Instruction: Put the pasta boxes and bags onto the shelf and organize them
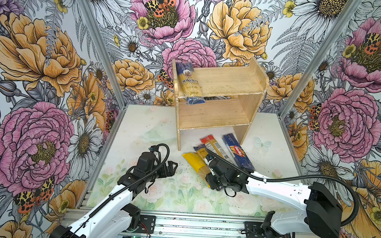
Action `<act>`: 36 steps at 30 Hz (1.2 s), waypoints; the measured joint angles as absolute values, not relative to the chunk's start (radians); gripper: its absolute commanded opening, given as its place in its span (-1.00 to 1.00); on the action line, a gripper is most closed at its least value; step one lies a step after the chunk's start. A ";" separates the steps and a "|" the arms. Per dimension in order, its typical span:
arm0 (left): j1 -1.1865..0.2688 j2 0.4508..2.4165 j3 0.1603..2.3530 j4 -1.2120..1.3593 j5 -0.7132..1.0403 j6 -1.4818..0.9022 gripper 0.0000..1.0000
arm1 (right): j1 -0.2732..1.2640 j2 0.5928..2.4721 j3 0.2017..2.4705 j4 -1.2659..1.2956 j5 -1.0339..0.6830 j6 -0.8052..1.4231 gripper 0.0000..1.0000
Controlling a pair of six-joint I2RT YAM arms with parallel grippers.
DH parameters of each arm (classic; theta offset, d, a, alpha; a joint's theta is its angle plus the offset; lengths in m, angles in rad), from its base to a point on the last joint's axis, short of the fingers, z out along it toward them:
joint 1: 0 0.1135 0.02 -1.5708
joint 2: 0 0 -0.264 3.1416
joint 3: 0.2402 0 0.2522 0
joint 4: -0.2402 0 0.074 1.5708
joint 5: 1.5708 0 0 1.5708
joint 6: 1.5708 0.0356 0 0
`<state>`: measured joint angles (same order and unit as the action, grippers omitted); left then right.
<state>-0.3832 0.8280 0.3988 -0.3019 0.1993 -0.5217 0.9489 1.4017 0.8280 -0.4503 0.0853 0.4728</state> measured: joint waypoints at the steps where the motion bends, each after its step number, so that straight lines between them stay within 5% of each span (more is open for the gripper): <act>1: -0.383 0.830 0.399 -0.301 0.199 -0.522 0.98 | 0.951 1.422 0.837 -0.440 0.091 0.473 -1.00; 17: -0.383 0.840 0.399 -0.294 0.199 -0.522 0.98 | 0.996 1.583 0.892 -0.316 0.146 0.477 -1.00; 36: -0.382 0.846 0.398 -0.294 0.199 -0.522 0.98 | 0.958 1.377 0.807 -0.403 0.119 0.427 -1.00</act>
